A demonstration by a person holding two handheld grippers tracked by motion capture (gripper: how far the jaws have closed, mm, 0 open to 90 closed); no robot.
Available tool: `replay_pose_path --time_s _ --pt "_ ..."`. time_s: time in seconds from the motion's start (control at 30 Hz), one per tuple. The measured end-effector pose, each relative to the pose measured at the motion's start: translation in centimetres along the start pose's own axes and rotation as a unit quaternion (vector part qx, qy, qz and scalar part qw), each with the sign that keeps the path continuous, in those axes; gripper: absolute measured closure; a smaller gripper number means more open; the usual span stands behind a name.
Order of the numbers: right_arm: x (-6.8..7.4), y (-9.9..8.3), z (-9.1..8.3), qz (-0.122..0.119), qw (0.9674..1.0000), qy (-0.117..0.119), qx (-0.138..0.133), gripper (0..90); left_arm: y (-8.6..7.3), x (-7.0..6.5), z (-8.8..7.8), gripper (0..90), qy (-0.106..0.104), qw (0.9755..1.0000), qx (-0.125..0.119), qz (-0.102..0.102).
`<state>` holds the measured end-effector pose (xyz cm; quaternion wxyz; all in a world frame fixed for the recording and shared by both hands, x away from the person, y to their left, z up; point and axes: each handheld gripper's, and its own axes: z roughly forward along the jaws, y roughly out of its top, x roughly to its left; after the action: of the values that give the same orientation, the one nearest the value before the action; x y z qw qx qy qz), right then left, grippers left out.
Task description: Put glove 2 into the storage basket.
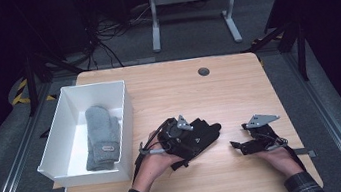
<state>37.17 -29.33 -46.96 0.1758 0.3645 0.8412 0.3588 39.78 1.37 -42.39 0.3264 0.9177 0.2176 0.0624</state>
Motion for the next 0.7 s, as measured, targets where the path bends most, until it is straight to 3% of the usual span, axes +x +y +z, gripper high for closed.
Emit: replay_pose_path --time_s 0.3,0.43,0.7 --pt "0.0 0.0 0.0 0.000 1.0000 0.000 0.000 14.8 -0.1 1.3 1.7 10.1 0.007 0.9998 0.020 -0.001" --pt "0.0 0.0 0.0 0.000 1.0000 0.000 0.000 14.8 -0.5 1.4 2.8 11.0 0.000 0.9990 0.044 -0.003" --pt "0.0 0.0 0.0 0.000 1.0000 0.000 0.000 14.8 -0.6 1.5 3.0 12.4 -0.007 0.9987 0.050 -0.005"
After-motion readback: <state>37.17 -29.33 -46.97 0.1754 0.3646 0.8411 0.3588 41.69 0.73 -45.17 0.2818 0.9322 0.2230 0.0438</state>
